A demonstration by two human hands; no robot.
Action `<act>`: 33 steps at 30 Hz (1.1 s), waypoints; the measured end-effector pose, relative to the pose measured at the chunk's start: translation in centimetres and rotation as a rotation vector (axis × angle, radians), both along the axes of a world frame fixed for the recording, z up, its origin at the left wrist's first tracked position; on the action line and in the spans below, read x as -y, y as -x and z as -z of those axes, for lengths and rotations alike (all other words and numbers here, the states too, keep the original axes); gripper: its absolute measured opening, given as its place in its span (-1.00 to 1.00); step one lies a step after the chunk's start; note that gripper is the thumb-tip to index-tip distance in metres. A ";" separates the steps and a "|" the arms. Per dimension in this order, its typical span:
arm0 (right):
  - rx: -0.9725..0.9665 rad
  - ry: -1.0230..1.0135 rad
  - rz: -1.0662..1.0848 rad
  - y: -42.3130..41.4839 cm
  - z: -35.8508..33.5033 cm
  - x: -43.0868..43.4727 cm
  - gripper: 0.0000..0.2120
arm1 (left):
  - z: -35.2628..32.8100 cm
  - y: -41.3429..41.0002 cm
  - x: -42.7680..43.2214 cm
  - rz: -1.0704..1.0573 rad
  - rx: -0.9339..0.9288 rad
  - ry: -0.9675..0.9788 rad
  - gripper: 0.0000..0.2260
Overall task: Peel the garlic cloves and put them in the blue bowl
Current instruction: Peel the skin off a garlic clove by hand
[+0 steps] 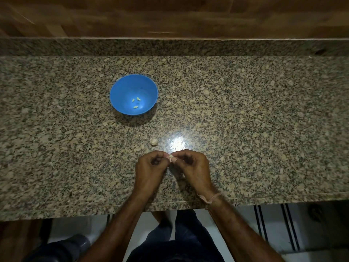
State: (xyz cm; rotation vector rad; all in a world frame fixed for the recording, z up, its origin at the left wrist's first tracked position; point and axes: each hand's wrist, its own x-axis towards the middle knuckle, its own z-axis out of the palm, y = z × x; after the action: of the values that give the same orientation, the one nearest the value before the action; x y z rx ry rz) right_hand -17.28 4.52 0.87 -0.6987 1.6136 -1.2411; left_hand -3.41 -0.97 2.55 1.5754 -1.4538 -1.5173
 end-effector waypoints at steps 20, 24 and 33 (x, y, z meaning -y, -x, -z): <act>0.516 -0.168 0.196 0.0 1.2 1.2 -0.85 | 1.8 0.1 0.2 -0.081 0.161 -0.022 -0.92; 0.393 -0.104 0.156 -0.3 1.1 1.0 -0.87 | 1.1 0.2 0.7 -0.024 0.084 0.033 -0.93; 0.066 0.004 0.027 0.4 0.9 1.0 -0.94 | -0.1 -0.1 1.3 0.050 0.055 0.103 -0.90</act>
State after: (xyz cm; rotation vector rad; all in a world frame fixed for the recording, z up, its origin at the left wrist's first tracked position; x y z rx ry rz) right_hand -17.66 3.55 -0.06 -0.6339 1.5710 -1.2747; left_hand -3.29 -2.30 2.60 1.5414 -1.5868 -1.4133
